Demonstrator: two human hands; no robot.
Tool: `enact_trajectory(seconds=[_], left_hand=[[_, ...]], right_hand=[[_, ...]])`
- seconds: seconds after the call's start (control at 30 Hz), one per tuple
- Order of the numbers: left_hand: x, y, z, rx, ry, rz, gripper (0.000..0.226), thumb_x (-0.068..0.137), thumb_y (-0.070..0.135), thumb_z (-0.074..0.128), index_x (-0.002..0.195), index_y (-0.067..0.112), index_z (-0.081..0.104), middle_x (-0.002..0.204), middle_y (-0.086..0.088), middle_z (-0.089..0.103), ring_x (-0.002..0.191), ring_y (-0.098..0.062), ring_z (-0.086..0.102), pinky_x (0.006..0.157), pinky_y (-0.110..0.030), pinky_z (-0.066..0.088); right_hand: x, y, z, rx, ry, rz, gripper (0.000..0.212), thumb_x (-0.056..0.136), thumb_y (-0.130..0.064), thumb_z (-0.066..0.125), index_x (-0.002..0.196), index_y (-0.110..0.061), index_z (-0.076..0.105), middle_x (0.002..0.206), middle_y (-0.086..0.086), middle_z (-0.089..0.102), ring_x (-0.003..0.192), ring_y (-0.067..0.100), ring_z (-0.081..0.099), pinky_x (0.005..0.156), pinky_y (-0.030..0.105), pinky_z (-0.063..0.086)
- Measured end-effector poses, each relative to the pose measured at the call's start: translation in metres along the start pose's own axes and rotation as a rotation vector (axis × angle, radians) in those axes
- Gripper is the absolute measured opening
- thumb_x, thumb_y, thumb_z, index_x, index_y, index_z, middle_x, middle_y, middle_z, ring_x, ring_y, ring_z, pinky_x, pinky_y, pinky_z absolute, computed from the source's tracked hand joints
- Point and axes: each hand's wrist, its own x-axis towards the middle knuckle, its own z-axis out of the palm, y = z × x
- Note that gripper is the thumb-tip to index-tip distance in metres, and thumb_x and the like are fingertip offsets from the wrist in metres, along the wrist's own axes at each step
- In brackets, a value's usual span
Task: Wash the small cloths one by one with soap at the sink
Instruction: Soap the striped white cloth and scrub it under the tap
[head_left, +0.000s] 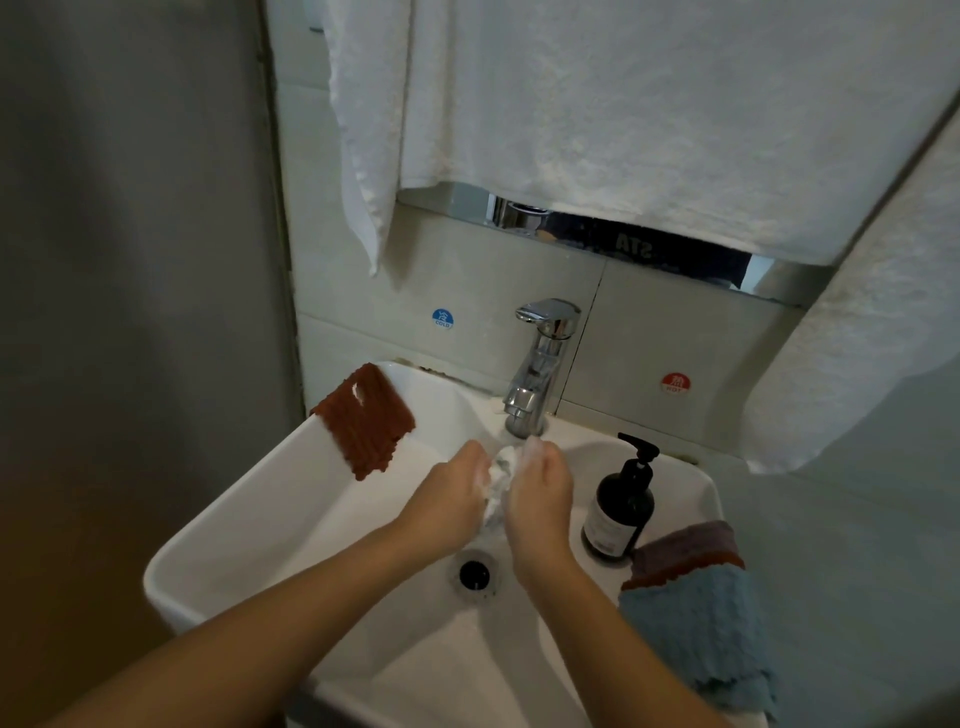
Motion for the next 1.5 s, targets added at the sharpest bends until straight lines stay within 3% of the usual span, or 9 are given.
enact_trajectory(seconds=[0.1,0.2,0.33,0.5,0.77,0.97,1.1,1.33,1.5], left_hand=[[0.006,-0.002,-0.003,-0.098,0.028,-0.135,0.016,0.101,0.032,0.047,0.098,0.017,0.044,0.075,-0.004,0.058,0.059,-0.015,0.053,0.047,-0.025,0.039],[0.014,0.003,-0.013,-0.085,0.065,-0.182,0.027,0.096,0.032,0.058,0.115,0.018,0.043,0.096,-0.002,0.057,0.079,-0.017,0.06,0.058,-0.027,0.047],[0.032,0.028,-0.036,-0.187,0.256,0.023,0.014,0.097,0.012,0.055,0.104,0.025,0.055,0.102,0.003,0.057,0.096,-0.015,0.055,0.084,-0.024,0.041],[0.05,0.071,-0.052,-0.216,0.212,0.184,0.037,0.096,-0.002,0.043,0.115,0.022,0.063,0.117,-0.003,0.059,0.11,-0.012,0.054,0.097,-0.026,0.043],[0.055,0.084,-0.051,-0.233,0.205,0.191,0.054,0.08,-0.021,0.039,0.121,0.007,0.061,0.117,-0.011,0.059,0.108,-0.016,0.053,0.075,-0.002,0.04],[0.057,0.089,-0.056,-0.236,0.169,0.192,0.06,0.082,-0.02,0.039,0.124,0.015,0.061,0.12,-0.006,0.057,0.114,-0.015,0.051,0.089,-0.019,0.044],[0.059,0.092,-0.057,-0.261,0.17,0.187,0.061,0.079,-0.021,0.037,0.123,0.013,0.062,0.119,-0.006,0.057,0.113,-0.017,0.051,0.097,-0.03,0.046],[0.06,0.096,-0.058,-0.275,0.157,0.189,0.06,0.082,-0.021,0.038,0.124,0.015,0.061,0.11,0.005,0.056,0.11,-0.011,0.051,0.092,-0.024,0.043],[0.06,0.097,-0.058,-0.297,0.128,0.198,0.06,0.083,-0.02,0.039,0.119,0.023,0.06,0.109,0.01,0.055,0.11,-0.008,0.051,0.087,-0.02,0.043]], right_hand=[[0.004,0.004,-0.007,-0.084,0.008,-0.018,0.028,0.105,-0.028,0.038,0.083,-0.015,0.05,0.072,-0.002,0.05,0.058,0.003,0.047,0.05,0.014,0.039],[0.007,0.011,-0.016,-0.138,-0.031,0.002,0.026,0.104,-0.028,0.043,0.084,-0.013,0.051,0.071,-0.001,0.048,0.057,0.007,0.044,0.046,0.012,0.036],[0.016,0.012,-0.022,-0.143,-0.067,0.069,0.018,0.099,-0.027,0.049,0.09,-0.013,0.055,0.083,0.004,0.06,0.072,0.015,0.056,0.06,0.026,0.043],[0.01,0.01,-0.019,-0.118,-0.104,0.096,0.018,0.101,-0.028,0.048,0.094,-0.015,0.059,0.086,0.003,0.064,0.074,0.013,0.059,0.056,0.021,0.041],[0.007,0.008,-0.02,-0.128,-0.135,0.061,0.022,0.104,-0.026,0.042,0.091,-0.019,0.058,0.084,0.0,0.064,0.076,0.012,0.061,0.055,0.015,0.045],[0.008,0.012,-0.019,-0.151,-0.134,0.066,0.022,0.104,-0.028,0.04,0.094,-0.023,0.059,0.094,0.003,0.065,0.091,0.02,0.063,0.073,0.029,0.05],[0.007,0.013,-0.019,-0.163,-0.143,0.063,0.021,0.104,-0.027,0.039,0.097,-0.021,0.059,0.093,0.001,0.063,0.087,0.013,0.06,0.066,0.024,0.045],[0.006,0.011,-0.019,-0.164,-0.158,0.054,0.021,0.105,-0.024,0.039,0.098,-0.021,0.058,0.09,-0.001,0.062,0.08,0.007,0.057,0.059,0.017,0.04],[0.008,0.015,-0.017,-0.164,-0.159,0.063,0.02,0.104,-0.025,0.04,0.098,-0.022,0.059,0.091,0.0,0.063,0.083,0.011,0.059,0.063,0.023,0.042]])
